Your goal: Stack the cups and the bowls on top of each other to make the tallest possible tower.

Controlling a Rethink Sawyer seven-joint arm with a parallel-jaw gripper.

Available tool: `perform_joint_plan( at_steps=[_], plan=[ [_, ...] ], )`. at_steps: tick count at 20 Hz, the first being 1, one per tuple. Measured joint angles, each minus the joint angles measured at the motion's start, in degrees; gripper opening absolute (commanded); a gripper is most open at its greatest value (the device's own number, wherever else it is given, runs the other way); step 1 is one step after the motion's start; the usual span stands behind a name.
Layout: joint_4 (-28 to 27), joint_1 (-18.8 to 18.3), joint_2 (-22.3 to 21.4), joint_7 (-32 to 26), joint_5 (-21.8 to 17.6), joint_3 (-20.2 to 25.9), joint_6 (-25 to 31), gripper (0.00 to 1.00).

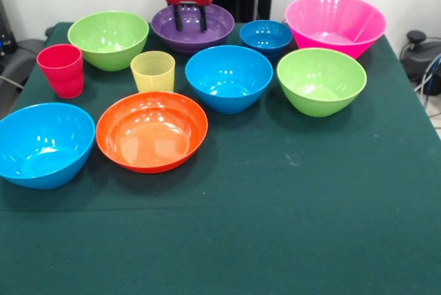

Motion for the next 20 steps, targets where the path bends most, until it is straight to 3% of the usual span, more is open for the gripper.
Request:
perform_joint_plan(
  at_steps=[20],
  plan=[
    [-1.1,-0.1,-1.2,0.0,0.0,2.0,5.4,1.0]
  ],
)
